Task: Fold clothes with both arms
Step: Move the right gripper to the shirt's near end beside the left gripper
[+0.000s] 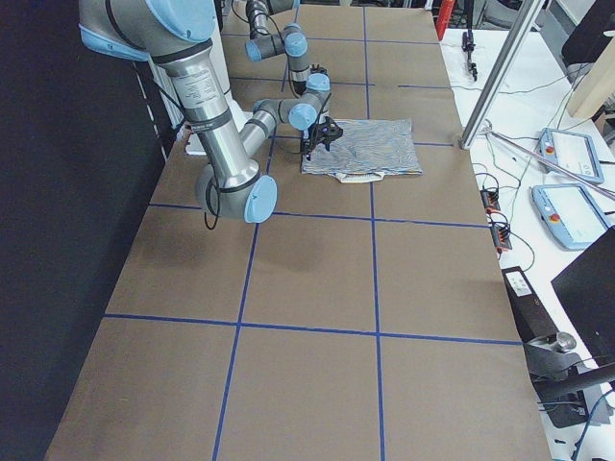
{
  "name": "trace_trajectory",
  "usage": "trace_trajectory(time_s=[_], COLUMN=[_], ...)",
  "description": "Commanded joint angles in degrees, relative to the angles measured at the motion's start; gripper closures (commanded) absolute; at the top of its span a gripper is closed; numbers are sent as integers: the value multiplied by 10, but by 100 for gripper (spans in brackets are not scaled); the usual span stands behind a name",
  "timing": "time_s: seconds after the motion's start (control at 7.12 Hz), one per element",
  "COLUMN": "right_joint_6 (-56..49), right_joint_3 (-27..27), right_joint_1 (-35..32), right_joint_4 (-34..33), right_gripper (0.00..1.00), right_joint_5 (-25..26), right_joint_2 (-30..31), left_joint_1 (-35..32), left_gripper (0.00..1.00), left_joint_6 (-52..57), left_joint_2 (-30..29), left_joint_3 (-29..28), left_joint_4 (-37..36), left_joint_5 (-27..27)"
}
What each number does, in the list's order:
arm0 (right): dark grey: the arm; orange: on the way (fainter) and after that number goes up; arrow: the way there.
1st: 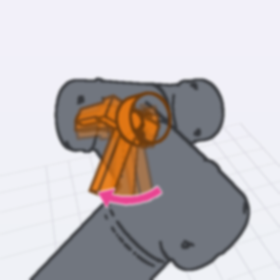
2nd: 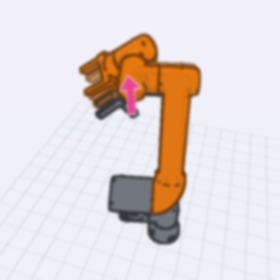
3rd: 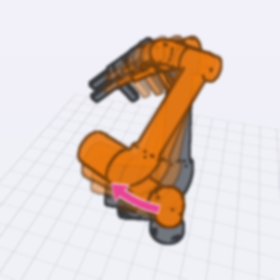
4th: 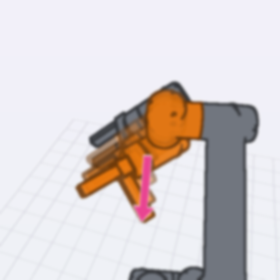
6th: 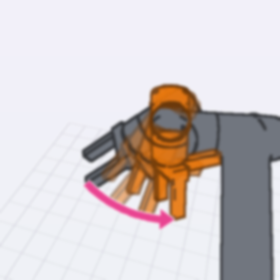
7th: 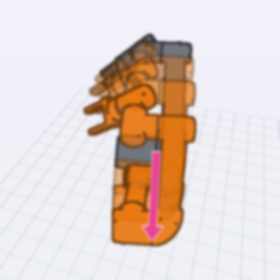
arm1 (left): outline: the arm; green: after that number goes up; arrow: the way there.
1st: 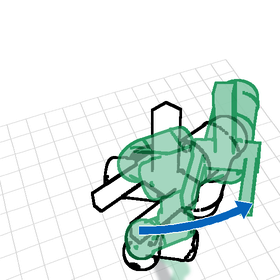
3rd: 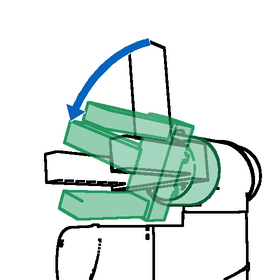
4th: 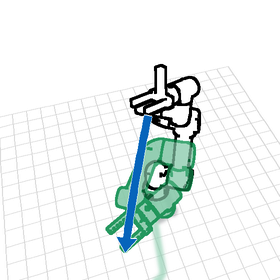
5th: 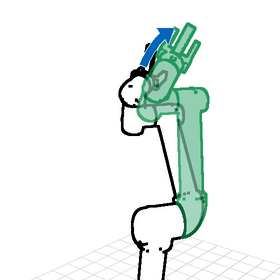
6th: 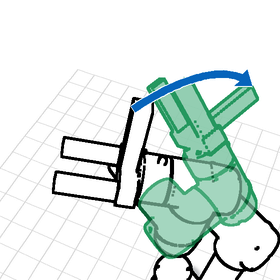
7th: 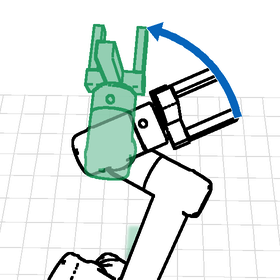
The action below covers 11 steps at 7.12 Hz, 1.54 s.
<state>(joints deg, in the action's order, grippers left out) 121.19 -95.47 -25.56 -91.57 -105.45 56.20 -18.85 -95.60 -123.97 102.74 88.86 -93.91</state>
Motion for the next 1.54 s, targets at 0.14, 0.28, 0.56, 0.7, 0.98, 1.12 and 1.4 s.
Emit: trace_trajectory(time_s=[0.14,0.28,0.56,0.7,0.98,1.12,1.4], right_joint_6=[14,15,15,16,37,36,36], right_joint_3=[0,5,22,21,19,14,14], right_joint_1=[9,9,10,10,10,10,10], right_joint_4=[-12,-12,-10,-13,-43,-48,-48], right_gripper=[0,0,0,0,58,95,100], right_joint_5=[2,4,11,11,11,10,10], right_joint_2=[-2,-2,-5,-12,-27,-29,-28], left_joint_1=[0,1,1,1,0,0,0], left_gripper=[100,100,100,100,100,100,100], left_joint_6=[-1,-1,-1,-1,0,0,-1], left_joint_2=[-1,-1,-2,-1,-1,0,-1], left_joint_3=[2,2,3,3,6,7,7], left_joint_4=[0,0,0,0,-1,-1,-1], left_joint_5=[0,0,0,0,0,0,0])
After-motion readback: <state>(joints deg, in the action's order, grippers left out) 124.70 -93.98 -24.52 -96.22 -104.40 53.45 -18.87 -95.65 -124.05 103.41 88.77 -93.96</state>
